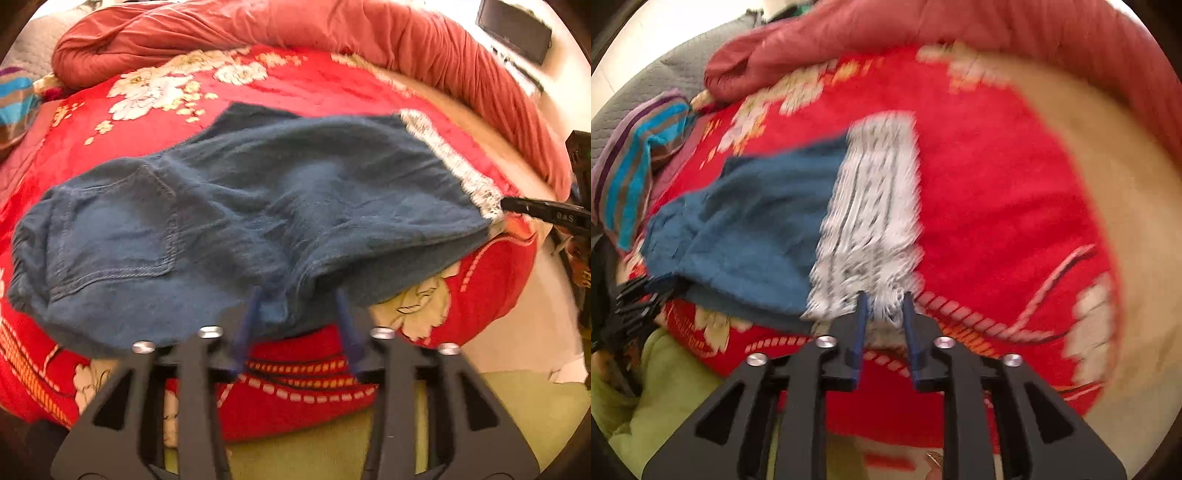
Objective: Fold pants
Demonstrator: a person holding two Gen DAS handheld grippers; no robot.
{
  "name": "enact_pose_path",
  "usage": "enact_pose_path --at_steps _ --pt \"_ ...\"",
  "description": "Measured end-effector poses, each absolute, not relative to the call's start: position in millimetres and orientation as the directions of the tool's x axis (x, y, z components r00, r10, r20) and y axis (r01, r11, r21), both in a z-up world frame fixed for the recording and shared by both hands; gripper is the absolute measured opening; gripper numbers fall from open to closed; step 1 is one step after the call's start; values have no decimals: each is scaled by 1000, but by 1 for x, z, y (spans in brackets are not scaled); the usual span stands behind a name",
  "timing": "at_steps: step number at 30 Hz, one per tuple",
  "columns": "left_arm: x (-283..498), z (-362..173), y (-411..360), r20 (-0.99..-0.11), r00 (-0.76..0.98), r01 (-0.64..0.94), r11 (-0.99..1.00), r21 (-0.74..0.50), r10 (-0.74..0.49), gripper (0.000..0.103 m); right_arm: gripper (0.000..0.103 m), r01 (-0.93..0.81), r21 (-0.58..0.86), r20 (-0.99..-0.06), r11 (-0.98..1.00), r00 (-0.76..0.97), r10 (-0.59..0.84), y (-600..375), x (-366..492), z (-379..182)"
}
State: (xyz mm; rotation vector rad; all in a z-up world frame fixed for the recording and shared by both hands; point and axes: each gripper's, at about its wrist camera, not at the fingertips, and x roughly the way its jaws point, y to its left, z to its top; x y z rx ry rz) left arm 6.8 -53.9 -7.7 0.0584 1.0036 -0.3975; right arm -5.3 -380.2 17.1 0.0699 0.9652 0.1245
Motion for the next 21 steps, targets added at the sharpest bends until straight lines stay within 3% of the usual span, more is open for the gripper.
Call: enact_pose_path --at_steps 3,7,15,17,21 --pt "3 6 -30 -801 512 297 939 -173 -310 41 32 -259 12 -752 966 634 180 -349 -15 37" --pt "12 9 4 -799 553 160 971 -177 -237 45 32 -539 -123 -755 833 596 274 -285 -27 20" --pt "31 -3 55 -824 559 -67 987 -148 -85 58 28 -698 -266 -808 664 537 241 -227 -15 -24" --pt "38 -6 62 -827 558 -95 984 -153 -75 58 7 -701 -253 -820 667 521 238 -228 -9 -26" --pt "47 -9 79 -824 562 -143 973 -183 -72 58 3 -751 -187 -835 633 461 301 -237 -19 -16"
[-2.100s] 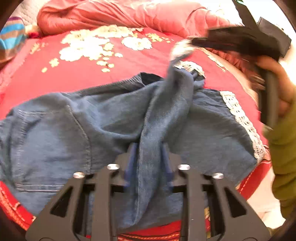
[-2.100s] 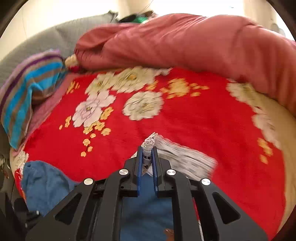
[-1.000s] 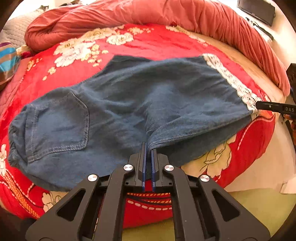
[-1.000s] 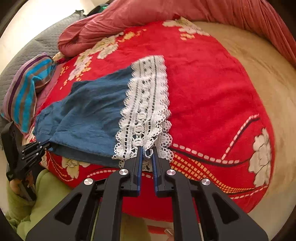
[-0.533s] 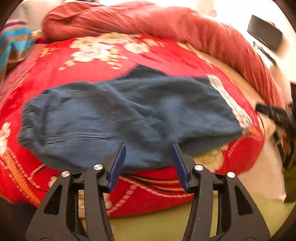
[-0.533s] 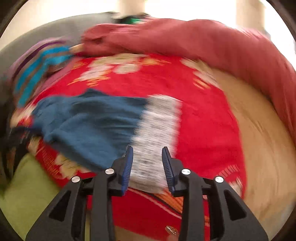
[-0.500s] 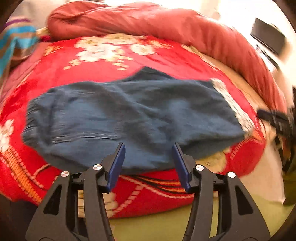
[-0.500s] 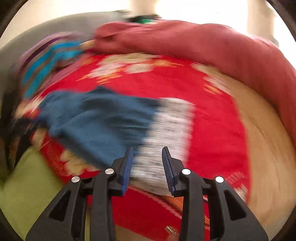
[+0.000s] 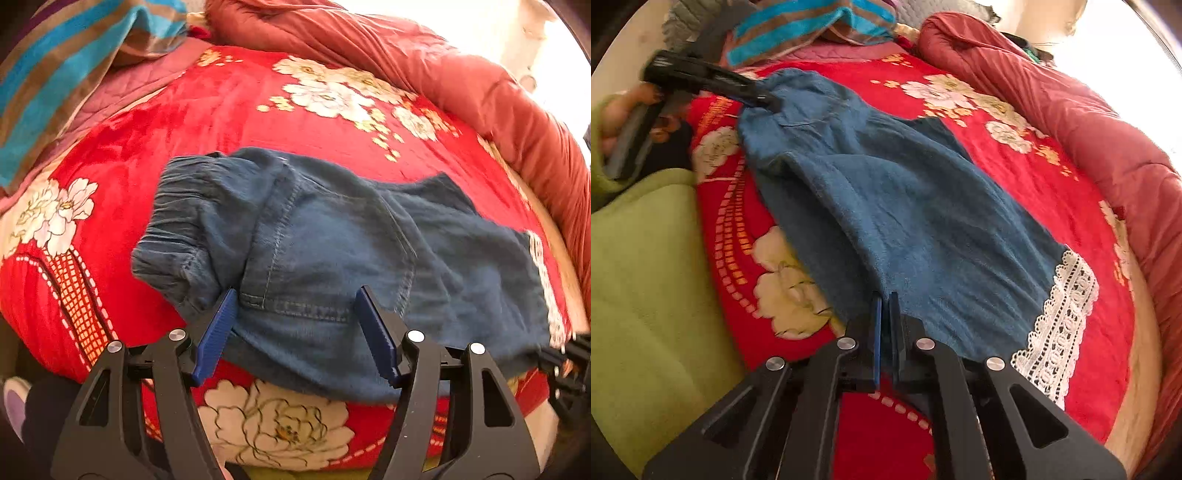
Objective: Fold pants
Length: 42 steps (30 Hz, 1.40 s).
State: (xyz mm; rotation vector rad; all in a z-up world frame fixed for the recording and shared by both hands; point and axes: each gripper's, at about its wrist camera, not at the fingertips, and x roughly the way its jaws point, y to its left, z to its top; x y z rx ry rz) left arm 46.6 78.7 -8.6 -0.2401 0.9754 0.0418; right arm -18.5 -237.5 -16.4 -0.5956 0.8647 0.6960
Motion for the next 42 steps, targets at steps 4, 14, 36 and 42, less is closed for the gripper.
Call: enact_pose_path --at_steps 4,14,36,42 --pt "49 -10 86 -816 571 -156 963 -218 -92 58 3 -778 -171 -862 604 415 290 -235 -23 -31" --pt "28 22 57 -760 644 -59 986 -158 -83 58 27 -684 29 -795 728 426 432 -281 -10 10" --pt "38 17 32 -791 594 48 988 -144 -144 72 41 -274 190 -766 943 560 316 -381 72 25" --pt "69 35 5 -785 603 103 990 -101 -142 73 42 -219 246 -782 944 531 327 -403 126 8"
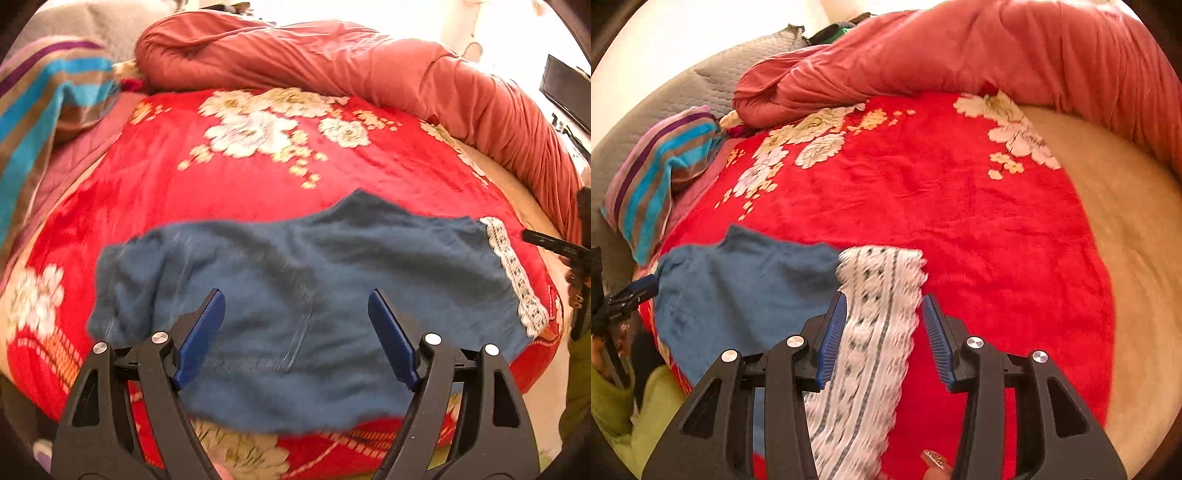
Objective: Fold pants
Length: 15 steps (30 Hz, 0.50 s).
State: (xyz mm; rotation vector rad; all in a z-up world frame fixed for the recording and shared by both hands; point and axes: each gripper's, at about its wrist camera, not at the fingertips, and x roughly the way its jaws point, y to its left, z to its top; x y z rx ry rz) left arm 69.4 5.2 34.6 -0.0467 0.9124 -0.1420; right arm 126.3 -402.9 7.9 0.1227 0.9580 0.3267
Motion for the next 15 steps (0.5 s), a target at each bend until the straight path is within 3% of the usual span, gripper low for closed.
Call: enact_pose_path --at_steps 15 --pt "196 -13 -40 -856 490 124 986 -115 -162 74 43 -250 316 -795 915 456 399 -397 173 -35"
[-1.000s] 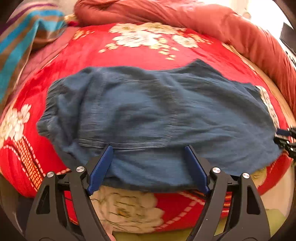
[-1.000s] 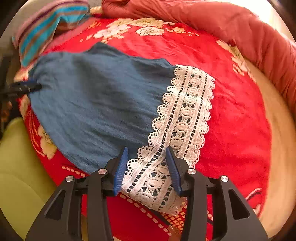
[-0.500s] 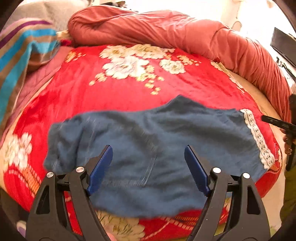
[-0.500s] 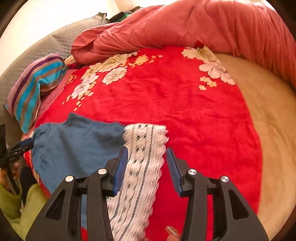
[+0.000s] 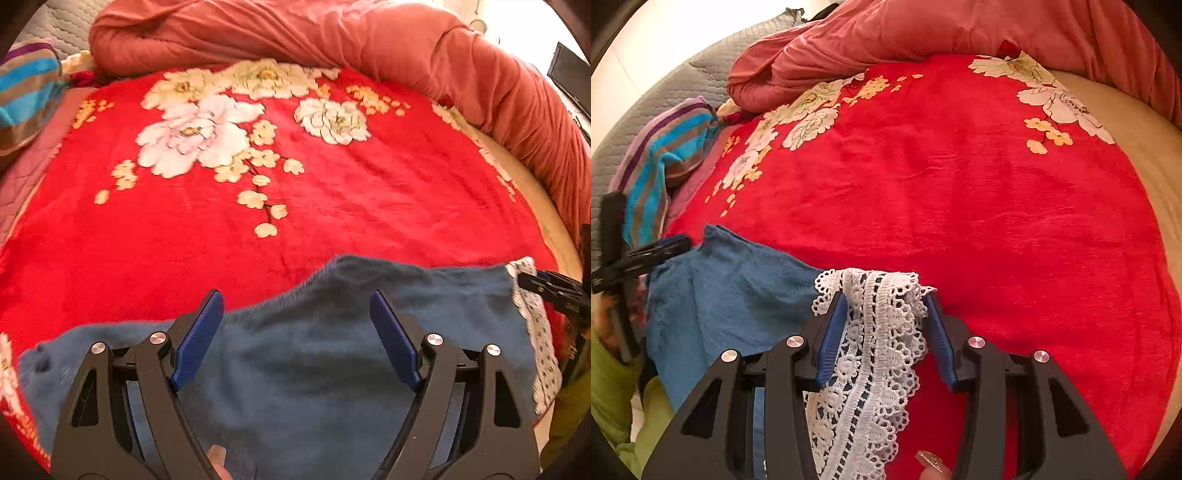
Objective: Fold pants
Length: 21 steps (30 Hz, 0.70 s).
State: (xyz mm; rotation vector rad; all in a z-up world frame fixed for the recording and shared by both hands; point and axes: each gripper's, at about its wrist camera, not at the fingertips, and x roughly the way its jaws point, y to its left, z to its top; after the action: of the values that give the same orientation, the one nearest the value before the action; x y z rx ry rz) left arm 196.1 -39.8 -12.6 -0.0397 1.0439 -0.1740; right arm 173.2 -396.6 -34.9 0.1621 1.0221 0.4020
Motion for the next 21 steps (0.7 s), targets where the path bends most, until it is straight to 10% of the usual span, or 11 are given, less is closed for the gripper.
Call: enact_pose_path --at_steps 4,6,8,21 --pt "204 -35 -44 -872 442 113 978 -177 -209 71 31 -268 341 -774 901 465 431 -397 170 -33" --pt "199 -36 -52 -872 453 138 981 -137 -185 53 25 -290 355 -759 889 465 455 -396 166 -31" --pt "195 -31 -58 -868 450 177 974 -143 -210 10 23 -320 370 -735 872 473 485 -393 160 -23" --pt "211 -28 -77 -846 513 173 983 -66 -147 3 19 -272 197 -778 942 541 319 -400 177 -15"
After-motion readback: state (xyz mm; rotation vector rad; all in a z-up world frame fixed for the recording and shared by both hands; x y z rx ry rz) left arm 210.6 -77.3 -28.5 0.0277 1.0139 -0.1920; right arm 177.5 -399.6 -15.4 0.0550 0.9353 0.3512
